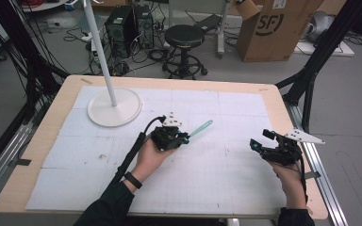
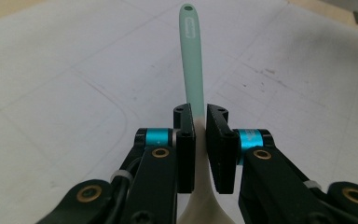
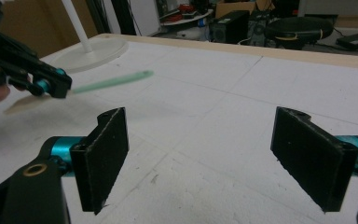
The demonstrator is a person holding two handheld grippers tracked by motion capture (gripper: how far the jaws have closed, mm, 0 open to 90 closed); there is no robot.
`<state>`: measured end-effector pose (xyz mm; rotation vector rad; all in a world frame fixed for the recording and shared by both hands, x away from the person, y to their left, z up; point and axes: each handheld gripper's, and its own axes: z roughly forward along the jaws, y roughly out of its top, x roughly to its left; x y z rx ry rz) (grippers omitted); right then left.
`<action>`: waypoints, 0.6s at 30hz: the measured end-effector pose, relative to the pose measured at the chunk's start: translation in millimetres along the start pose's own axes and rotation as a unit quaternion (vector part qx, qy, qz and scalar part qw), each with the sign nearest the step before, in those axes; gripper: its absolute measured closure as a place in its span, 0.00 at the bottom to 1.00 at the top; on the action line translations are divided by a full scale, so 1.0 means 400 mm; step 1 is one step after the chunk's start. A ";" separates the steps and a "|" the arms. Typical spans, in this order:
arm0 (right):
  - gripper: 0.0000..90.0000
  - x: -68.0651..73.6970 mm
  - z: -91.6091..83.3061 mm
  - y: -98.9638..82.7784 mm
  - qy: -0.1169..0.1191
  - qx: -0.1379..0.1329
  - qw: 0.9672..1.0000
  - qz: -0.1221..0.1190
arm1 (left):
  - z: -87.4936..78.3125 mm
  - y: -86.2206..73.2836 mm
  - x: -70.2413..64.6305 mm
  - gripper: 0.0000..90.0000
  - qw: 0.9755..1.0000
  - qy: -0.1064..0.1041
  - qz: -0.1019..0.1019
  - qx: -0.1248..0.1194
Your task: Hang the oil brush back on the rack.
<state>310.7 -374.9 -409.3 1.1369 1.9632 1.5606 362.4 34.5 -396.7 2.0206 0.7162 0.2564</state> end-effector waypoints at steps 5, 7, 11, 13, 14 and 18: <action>0.20 0.001 0.005 -0.001 -0.001 0.004 1.000 -0.001 | -0.080 0.007 0.042 0.92 0.999 0.006 -0.011 -0.032; 0.20 0.002 0.006 -0.002 -0.001 0.006 1.000 -0.002 | -0.111 0.007 0.060 0.91 0.999 0.010 -0.018 -0.044; 0.20 0.002 0.008 -0.002 -0.002 0.008 1.000 -0.002 | -0.170 0.005 0.094 0.91 0.997 0.019 -0.030 -0.067; 0.20 0.002 0.009 -0.002 -0.002 0.008 1.000 -0.002 | -0.198 0.004 0.110 0.91 0.996 0.022 -0.035 -0.078; 0.20 0.002 0.010 -0.003 -0.002 0.009 1.000 -0.002 | -0.213 0.004 0.118 0.91 0.996 0.026 -0.036 -0.081; 0.20 0.000 0.012 -0.003 -0.003 0.008 1.000 -0.002 | -0.274 0.007 0.146 0.91 0.993 0.038 -0.045 -0.101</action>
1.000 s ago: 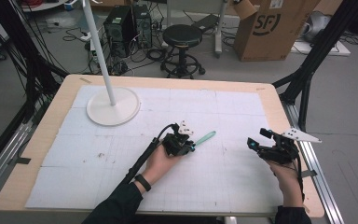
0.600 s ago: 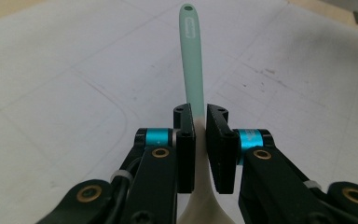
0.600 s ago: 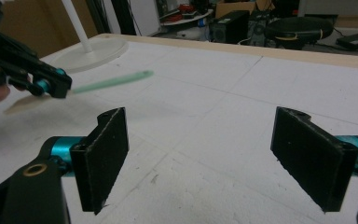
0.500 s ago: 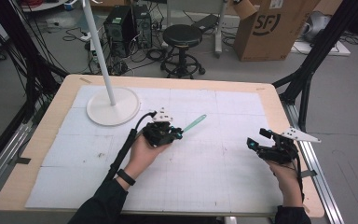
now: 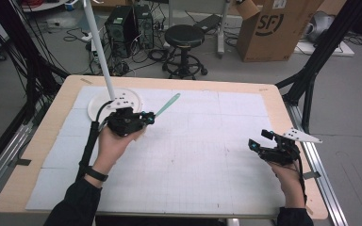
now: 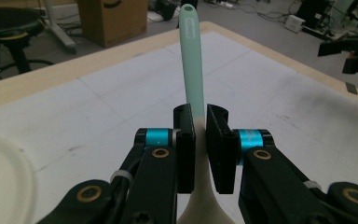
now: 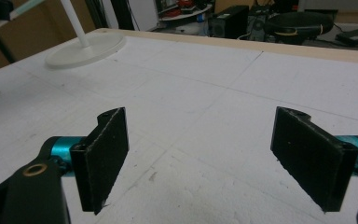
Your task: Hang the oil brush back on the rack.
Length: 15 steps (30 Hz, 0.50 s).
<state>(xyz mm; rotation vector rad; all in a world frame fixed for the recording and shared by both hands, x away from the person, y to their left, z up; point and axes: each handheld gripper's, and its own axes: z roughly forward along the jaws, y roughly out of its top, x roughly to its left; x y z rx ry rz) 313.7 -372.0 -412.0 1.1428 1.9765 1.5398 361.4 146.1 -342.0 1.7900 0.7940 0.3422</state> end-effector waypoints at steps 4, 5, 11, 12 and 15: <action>0.20 0.000 0.003 -0.001 0.001 0.003 1.000 0.001 | -0.058 0.025 0.029 0.91 1.000 0.013 -0.004 -0.013; 0.20 -0.001 0.004 -0.001 0.001 0.003 1.000 0.001 | -0.071 0.032 0.035 0.91 1.000 0.017 -0.006 -0.018; 0.20 -0.003 0.008 -0.001 0.001 0.003 1.000 0.001 | -0.149 0.068 0.078 0.91 0.999 0.037 -0.015 -0.036; 0.20 -0.003 0.008 -0.001 0.001 0.004 1.000 0.001 | -0.162 0.073 0.085 0.91 0.998 0.040 -0.017 -0.038; 0.20 -0.004 0.009 -0.001 0.001 0.004 1.000 0.002 | -0.201 0.090 0.103 0.91 0.998 0.049 -0.019 -0.046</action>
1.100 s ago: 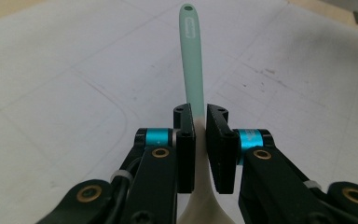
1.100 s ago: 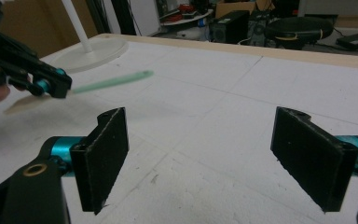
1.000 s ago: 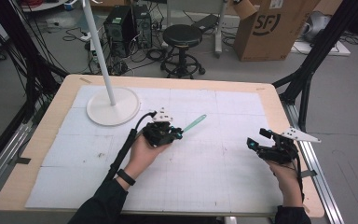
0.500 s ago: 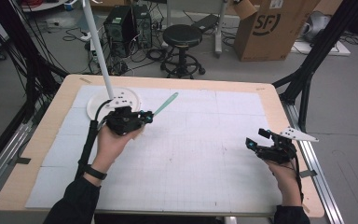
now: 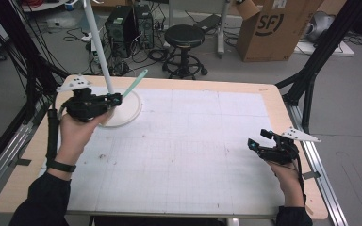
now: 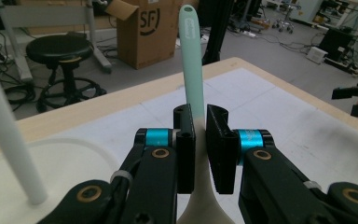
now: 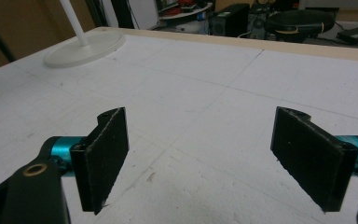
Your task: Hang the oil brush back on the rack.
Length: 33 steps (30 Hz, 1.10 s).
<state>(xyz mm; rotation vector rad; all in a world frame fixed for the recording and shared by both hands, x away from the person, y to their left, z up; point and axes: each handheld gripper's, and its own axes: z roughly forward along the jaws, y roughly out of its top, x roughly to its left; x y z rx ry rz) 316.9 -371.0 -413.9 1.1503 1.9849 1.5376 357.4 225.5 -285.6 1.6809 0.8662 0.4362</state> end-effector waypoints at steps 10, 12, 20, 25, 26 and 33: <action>0.20 0.000 0.004 -0.001 -0.001 0.002 1.000 0.000 | -0.109 0.075 0.044 0.91 0.999 0.026 0.018 -0.011; 0.20 0.000 0.004 0.000 -0.001 0.002 1.000 0.000 | -0.128 0.091 0.049 0.91 0.999 0.030 0.021 -0.014; 0.20 0.001 0.003 0.000 -0.001 0.001 1.000 0.002 | -0.195 0.149 0.069 0.91 0.998 0.043 0.033 -0.024; 0.20 0.000 0.004 0.000 -0.002 0.002 1.000 0.000 | -0.239 0.185 0.083 0.91 0.997 0.051 0.038 -0.032; 0.20 0.000 0.004 -0.001 -0.002 0.002 1.000 0.000 | -0.248 0.192 0.087 0.91 0.997 0.053 0.043 -0.033; 0.20 0.000 0.005 -0.001 -0.002 0.002 1.000 -0.001 | -0.298 0.233 0.105 0.91 0.996 0.065 0.046 -0.048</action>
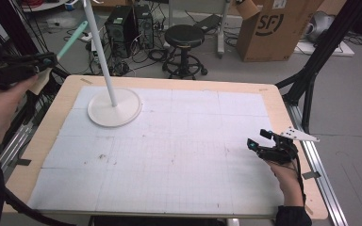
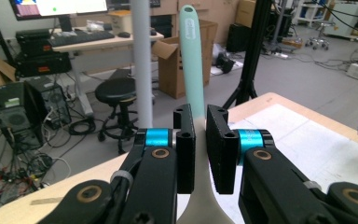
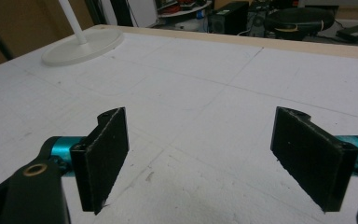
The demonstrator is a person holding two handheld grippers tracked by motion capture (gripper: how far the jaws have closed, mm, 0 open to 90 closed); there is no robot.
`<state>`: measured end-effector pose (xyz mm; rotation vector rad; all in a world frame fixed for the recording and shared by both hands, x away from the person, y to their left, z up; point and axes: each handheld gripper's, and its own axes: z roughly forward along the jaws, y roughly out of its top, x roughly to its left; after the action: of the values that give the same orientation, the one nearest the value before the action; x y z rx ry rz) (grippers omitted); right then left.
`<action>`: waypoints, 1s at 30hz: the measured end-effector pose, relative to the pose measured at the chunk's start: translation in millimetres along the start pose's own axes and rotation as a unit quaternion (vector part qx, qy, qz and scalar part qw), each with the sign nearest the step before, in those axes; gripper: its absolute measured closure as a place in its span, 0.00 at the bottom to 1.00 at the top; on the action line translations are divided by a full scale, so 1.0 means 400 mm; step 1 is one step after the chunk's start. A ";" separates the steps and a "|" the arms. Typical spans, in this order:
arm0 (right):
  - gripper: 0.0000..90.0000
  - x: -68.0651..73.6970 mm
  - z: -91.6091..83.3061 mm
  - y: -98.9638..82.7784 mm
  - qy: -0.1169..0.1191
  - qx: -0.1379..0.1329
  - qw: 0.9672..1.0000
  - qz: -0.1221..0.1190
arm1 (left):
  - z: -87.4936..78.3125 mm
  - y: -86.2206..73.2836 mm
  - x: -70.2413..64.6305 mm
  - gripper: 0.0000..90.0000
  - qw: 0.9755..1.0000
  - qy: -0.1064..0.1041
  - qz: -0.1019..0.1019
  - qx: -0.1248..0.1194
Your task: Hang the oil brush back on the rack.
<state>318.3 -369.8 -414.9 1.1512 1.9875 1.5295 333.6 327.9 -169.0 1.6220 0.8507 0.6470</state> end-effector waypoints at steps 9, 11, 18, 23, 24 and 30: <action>0.20 0.001 0.000 0.000 -0.001 0.003 1.000 0.003 | -0.025 0.032 0.024 0.91 1.000 0.010 0.002 -0.008; 0.20 0.000 0.001 -0.001 0.000 0.003 1.000 0.003 | -0.027 0.041 0.027 0.91 1.000 0.010 0.002 -0.007; 0.20 0.000 0.001 -0.001 0.000 0.003 1.000 0.003 | -0.039 0.069 0.033 0.91 1.000 0.012 0.009 -0.002; 0.20 0.000 0.001 -0.001 0.000 0.003 1.000 0.002 | -0.046 0.079 0.047 0.91 1.000 0.015 0.005 -0.002; 0.20 0.000 0.001 -0.001 0.000 0.003 1.000 0.003 | -0.046 0.080 0.049 0.91 1.000 0.016 0.006 0.000; 0.20 0.000 0.001 -0.001 0.000 0.003 1.000 0.002 | -0.042 0.083 0.059 0.91 1.000 0.018 0.003 0.003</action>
<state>318.5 -369.5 -415.4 1.1578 1.9934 1.5270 340.5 353.2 -133.7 1.6236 0.8756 0.6797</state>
